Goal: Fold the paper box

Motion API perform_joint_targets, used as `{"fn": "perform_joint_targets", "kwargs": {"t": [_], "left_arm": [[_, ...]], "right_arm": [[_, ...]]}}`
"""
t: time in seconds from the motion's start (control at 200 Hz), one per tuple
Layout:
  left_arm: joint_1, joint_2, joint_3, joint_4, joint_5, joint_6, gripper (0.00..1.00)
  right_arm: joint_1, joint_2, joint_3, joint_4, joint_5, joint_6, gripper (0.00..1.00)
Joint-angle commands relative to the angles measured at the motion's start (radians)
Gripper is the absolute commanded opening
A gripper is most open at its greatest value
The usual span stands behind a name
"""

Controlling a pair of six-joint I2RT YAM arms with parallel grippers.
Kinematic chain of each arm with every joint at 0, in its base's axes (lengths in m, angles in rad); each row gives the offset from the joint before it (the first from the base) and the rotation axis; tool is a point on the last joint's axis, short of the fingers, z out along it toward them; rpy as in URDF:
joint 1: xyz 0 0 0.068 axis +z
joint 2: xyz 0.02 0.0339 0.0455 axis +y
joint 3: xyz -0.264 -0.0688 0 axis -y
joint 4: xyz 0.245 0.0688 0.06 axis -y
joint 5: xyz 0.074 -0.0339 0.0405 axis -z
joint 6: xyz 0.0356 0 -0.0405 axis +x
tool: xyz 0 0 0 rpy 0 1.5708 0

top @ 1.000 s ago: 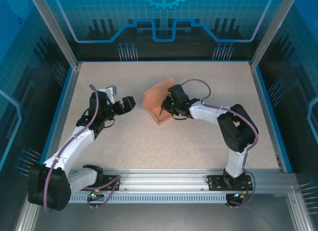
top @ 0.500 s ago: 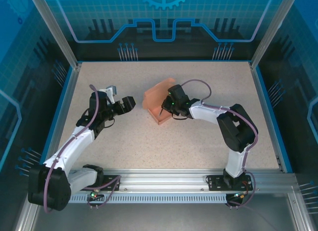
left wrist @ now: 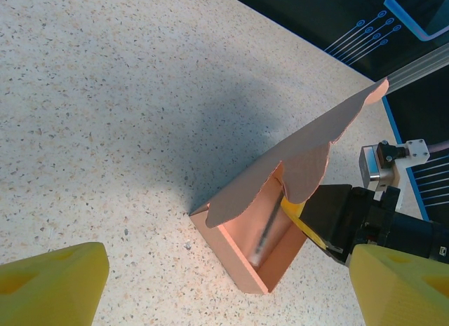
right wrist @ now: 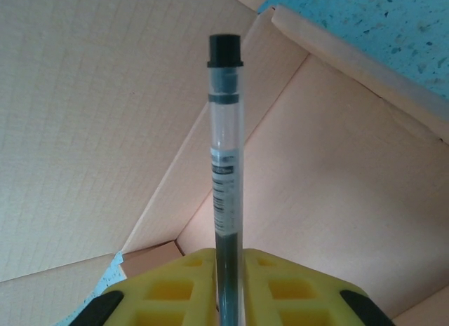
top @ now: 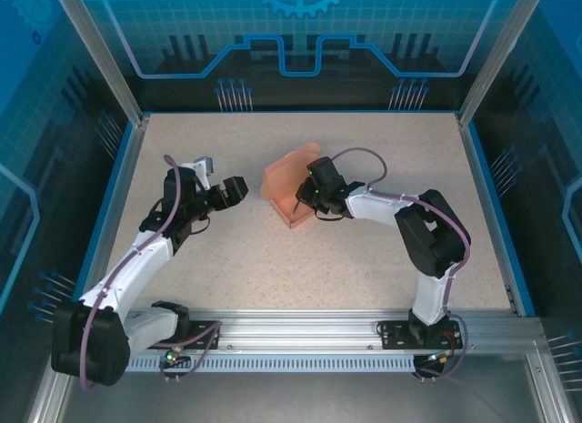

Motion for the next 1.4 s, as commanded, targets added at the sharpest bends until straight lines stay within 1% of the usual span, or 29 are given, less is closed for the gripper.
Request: {"fn": "perform_joint_targets", "kwargs": {"t": [0.0, 0.15, 0.27, 0.365, 0.465, 0.575, 0.67, 0.805, 0.865, 0.956, 1.021, 1.126, 1.176, 1.291, 1.396], "left_arm": [[0.003, -0.002, -0.009, -0.002, -0.001, 0.016, 0.90], [0.003, -0.004, -0.007, -0.004, 0.001, 0.016, 0.90], [0.003, -0.009, -0.005, -0.007, -0.002, 0.017, 0.90], [0.003, -0.013, -0.006, -0.008, -0.006, 0.016, 0.90], [0.003, -0.020, -0.012, 0.002, -0.016, 0.006, 0.90], [0.004, -0.037, -0.031, 0.030, -0.037, -0.020, 0.90], [0.003, -0.052, -0.042, 0.043, -0.073, -0.024, 0.91], [0.005, -0.076, -0.038, 0.024, -0.134, 0.032, 0.96], [0.005, -0.083, -0.034, 0.011, -0.158, 0.065, 0.99], [0.006, -0.085, -0.031, 0.000, -0.180, 0.086, 0.99], [0.007, -0.085, -0.034, -0.002, -0.195, 0.073, 0.99], [0.008, -0.094, -0.047, 0.007, -0.242, 0.014, 0.99], [0.009, -0.093, -0.049, 0.012, -0.240, -0.003, 0.99], [0.009, -0.088, -0.036, 0.009, -0.209, -0.021, 0.99], [0.010, -0.088, -0.038, 0.017, -0.212, -0.049, 0.99]], "right_arm": [[-0.011, 0.004, -0.007, -0.019, 0.027, -0.001, 0.20], [-0.012, 0.000, -0.005, -0.030, 0.027, -0.008, 0.22], [-0.011, -0.035, 0.002, -0.054, 0.052, -0.060, 0.23], [-0.010, -0.085, 0.010, -0.081, 0.075, -0.144, 0.24], [-0.010, -0.155, -0.008, -0.095, 0.100, -0.259, 0.28], [-0.018, -0.232, -0.038, -0.126, 0.134, -0.408, 0.37], [-0.050, -0.269, -0.057, -0.167, 0.127, -0.508, 0.43], [-0.113, -0.299, -0.087, -0.194, 0.067, -0.605, 0.53], [-0.152, -0.299, -0.094, -0.200, 0.014, -0.644, 0.57], [-0.195, -0.290, -0.109, -0.183, -0.039, -0.677, 0.64], [-0.229, -0.270, -0.114, -0.169, -0.092, -0.691, 0.68], [-0.266, -0.213, -0.101, -0.140, -0.199, -0.704, 0.72], [-0.274, -0.179, -0.085, -0.127, -0.254, -0.709, 0.77], [-0.273, -0.100, -0.029, -0.121, -0.342, -0.719, 0.78], [-0.275, -0.057, -0.003, -0.114, -0.384, -0.717, 0.77]]}}
